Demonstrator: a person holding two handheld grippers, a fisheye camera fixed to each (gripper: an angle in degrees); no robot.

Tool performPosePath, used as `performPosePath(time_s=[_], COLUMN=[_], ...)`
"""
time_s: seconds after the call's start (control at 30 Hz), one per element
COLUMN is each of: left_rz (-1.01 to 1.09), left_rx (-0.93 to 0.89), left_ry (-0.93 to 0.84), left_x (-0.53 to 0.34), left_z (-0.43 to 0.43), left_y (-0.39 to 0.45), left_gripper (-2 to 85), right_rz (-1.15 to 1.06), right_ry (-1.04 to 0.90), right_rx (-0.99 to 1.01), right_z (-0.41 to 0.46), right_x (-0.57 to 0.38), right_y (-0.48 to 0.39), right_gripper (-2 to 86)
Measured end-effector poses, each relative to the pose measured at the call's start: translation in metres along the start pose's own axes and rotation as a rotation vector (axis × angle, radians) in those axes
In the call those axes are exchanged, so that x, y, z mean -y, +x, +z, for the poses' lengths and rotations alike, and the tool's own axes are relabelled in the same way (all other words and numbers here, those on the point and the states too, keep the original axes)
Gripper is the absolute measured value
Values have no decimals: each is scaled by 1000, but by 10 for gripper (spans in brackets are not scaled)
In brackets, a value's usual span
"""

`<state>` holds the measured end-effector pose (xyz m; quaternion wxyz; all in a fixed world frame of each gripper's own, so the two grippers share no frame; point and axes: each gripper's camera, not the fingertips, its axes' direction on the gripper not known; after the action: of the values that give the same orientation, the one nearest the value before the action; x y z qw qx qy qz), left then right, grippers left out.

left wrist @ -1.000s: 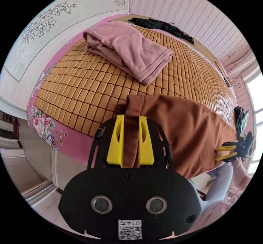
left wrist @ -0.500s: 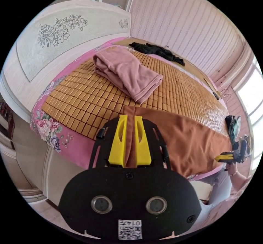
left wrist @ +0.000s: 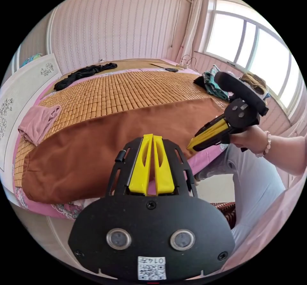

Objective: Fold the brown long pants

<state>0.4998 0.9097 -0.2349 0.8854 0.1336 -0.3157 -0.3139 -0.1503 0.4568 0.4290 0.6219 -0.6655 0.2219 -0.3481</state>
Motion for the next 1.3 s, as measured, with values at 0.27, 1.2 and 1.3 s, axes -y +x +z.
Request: performPosePath(time_s=[0.27, 1.2, 1.3], left_rz=[64, 169, 229], left_rx=[-61, -177, -132], left_ry=[-144, -209, -168], left_x=[-28, -10, -12], left_z=[66, 105, 101], left_y=[18, 79, 93], left_gripper=[-10, -10, -9], right_rz=[-23, -58, 22], right_ry=[52, -337, -140], right_rx=[-125, -65, 60], right_z=[-12, 62, 54], right_x=[142, 186, 134], right_y=[6, 82, 108], right_gripper=[-4, -6, -4])
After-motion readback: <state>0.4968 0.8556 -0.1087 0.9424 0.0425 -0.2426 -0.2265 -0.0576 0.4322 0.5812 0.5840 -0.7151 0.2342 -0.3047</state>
